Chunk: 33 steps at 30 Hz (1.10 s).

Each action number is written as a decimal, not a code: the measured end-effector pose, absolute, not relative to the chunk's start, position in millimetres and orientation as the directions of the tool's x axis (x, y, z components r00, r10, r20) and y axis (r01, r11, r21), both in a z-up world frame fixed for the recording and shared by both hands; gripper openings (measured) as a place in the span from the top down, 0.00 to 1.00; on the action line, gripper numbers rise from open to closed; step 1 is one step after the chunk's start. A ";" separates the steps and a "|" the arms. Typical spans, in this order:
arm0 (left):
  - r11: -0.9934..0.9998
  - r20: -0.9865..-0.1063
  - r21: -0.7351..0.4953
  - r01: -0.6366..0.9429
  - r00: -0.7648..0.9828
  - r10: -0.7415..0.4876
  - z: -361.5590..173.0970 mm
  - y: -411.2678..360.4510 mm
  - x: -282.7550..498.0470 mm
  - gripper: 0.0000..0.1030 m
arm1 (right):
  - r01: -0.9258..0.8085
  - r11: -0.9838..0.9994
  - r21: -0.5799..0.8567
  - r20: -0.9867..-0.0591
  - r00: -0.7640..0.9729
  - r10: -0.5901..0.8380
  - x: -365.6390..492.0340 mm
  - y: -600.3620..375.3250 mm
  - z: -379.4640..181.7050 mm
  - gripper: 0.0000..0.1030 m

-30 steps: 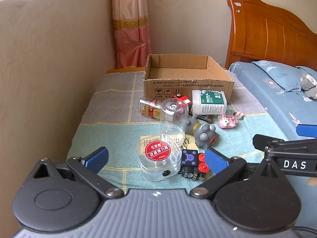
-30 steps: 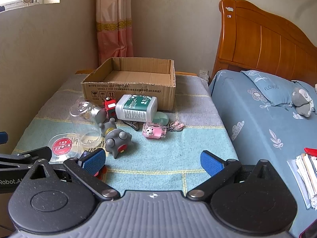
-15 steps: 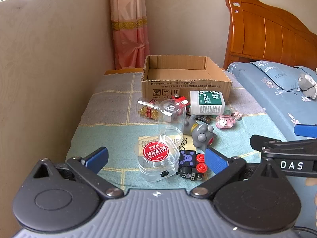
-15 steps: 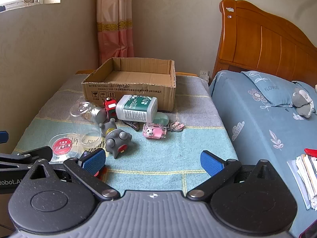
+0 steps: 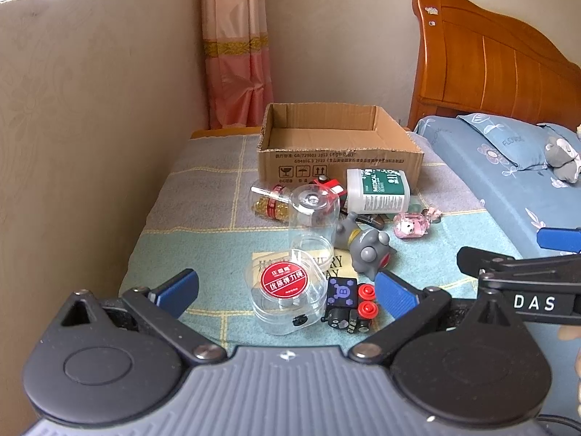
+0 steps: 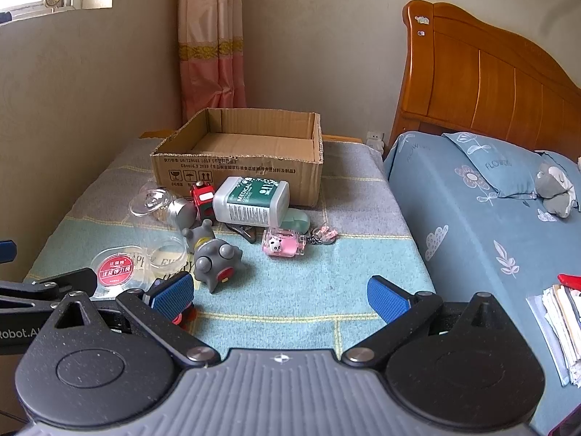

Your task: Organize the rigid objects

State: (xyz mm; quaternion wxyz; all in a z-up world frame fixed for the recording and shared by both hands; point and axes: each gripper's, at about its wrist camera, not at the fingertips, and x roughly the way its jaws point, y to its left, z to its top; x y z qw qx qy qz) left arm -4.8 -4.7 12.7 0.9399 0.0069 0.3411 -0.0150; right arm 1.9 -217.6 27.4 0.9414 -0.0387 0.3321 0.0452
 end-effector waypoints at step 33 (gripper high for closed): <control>0.968 -0.677 0.013 0.251 0.715 -0.176 -18.0 0.7 18.7 0.01 | -0.336 0.942 -0.001 -0.619 0.740 0.263 27.3 -224.8 2.1 0.00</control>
